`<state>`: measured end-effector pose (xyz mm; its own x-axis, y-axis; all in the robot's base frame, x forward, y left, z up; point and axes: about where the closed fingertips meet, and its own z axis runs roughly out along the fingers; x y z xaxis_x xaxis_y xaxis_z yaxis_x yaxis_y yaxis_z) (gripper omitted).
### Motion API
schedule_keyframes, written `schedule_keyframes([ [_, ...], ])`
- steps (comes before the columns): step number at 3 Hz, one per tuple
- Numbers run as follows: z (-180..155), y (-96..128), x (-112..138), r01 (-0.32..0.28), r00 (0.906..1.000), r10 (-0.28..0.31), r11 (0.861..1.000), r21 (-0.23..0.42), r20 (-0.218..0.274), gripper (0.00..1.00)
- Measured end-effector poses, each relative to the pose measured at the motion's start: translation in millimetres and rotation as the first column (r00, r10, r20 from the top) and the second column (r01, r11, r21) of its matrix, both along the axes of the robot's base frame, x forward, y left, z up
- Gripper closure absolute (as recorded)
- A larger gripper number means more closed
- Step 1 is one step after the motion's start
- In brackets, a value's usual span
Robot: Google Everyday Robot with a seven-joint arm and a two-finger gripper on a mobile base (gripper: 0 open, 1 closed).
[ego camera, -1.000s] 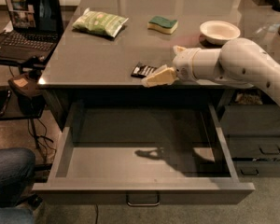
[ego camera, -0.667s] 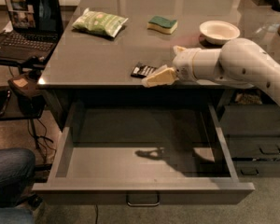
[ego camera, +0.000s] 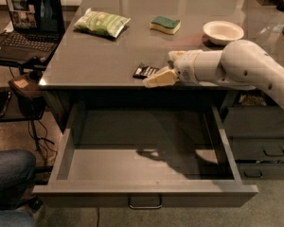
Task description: Place rxbar chocolate into top drawer
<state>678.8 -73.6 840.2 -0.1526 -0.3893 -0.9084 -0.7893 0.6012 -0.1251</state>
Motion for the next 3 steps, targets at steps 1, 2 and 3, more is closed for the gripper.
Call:
schedule_keyframes([
  [1,0.0,0.0,0.0,0.0,1.0,0.0,1.0,0.0,0.0,0.42],
  [2,0.0,0.0,-0.1,0.0,1.0,0.0,1.0,0.0,0.0,0.65],
  [3,0.0,0.2,-2.9,0.0,1.0,0.0,1.0,0.0,0.0,0.89],
])
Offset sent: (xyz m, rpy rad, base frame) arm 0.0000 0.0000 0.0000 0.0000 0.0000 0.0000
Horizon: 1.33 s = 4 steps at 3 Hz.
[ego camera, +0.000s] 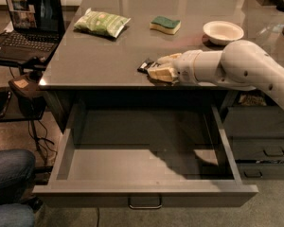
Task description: Place rxbar chocolate into top drawer
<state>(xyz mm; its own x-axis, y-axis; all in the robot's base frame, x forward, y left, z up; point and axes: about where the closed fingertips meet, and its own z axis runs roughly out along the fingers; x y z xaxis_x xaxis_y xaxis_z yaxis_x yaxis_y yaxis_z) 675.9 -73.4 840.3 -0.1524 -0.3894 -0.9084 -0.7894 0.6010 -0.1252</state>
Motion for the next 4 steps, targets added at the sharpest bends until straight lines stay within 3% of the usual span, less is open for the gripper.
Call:
schedule_keyframes([
  [1,25.9,8.3,8.7,-0.052,0.9934,0.052,0.999,0.0,0.102,1.0],
  [2,23.7,16.4,-1.2,-0.122,0.9764,0.113,0.992,0.036,0.184,1.0],
  [3,2.3,15.7,-30.8,-0.119,0.9795,0.088,0.978,0.17,0.181,1.0],
  [4,2.5,15.7,-30.8,-0.119,0.9795,0.088,0.978,0.17,0.181,1.0],
])
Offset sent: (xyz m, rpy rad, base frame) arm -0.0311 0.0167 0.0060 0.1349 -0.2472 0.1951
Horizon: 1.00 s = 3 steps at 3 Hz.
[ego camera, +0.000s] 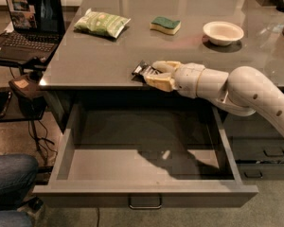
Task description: Place rxbar chocolate into top drawer
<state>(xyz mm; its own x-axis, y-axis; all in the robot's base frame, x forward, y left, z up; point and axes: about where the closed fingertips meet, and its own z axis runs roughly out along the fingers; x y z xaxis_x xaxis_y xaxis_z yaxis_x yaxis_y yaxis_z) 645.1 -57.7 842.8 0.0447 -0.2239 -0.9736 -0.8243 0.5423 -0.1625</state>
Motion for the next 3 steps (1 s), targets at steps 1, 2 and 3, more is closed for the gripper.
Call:
schedule_keyframes([
  [1,5.7,0.0,-0.1,0.0,1.0,0.0,1.0,0.0,0.0,1.0],
  [2,44.2,7.7,-29.7,0.053,0.9982,-0.054,0.997,0.056,0.027,1.0],
  [3,46.4,9.4,-48.6,0.102,0.9947,-0.102,0.989,0.109,-0.001,1.0],
])
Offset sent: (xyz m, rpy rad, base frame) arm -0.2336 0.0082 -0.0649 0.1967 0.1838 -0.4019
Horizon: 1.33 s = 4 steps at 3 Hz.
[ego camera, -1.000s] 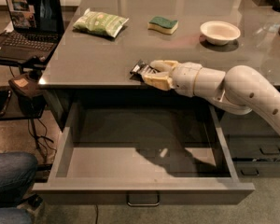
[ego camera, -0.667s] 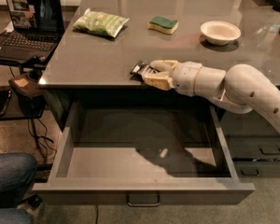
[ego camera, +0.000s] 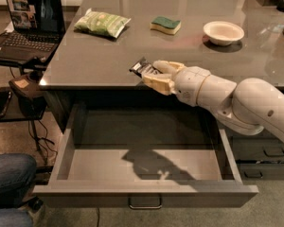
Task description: Place rxbar chocolate into top drawer
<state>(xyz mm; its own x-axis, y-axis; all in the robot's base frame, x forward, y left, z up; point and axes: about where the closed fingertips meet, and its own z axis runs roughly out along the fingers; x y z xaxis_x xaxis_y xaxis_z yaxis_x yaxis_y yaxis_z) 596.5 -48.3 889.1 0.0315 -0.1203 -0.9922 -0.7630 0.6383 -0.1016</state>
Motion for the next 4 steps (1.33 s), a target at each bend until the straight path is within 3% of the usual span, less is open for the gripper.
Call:
schedule_keyframes([
  [1,-0.1,0.0,-0.1,0.0,1.0,0.0,1.0,0.0,0.0,1.0],
  [2,-26.3,13.5,-21.6,-0.019,0.9993,0.015,0.995,-0.102,-0.035,1.0],
  [3,-53.6,16.1,-67.2,0.034,0.9925,-0.059,0.974,-0.222,-0.107,1.0],
  [4,-81.1,31.8,-94.1,-0.01,0.9888,-0.033,0.96,-0.281,-0.145,1.0],
])
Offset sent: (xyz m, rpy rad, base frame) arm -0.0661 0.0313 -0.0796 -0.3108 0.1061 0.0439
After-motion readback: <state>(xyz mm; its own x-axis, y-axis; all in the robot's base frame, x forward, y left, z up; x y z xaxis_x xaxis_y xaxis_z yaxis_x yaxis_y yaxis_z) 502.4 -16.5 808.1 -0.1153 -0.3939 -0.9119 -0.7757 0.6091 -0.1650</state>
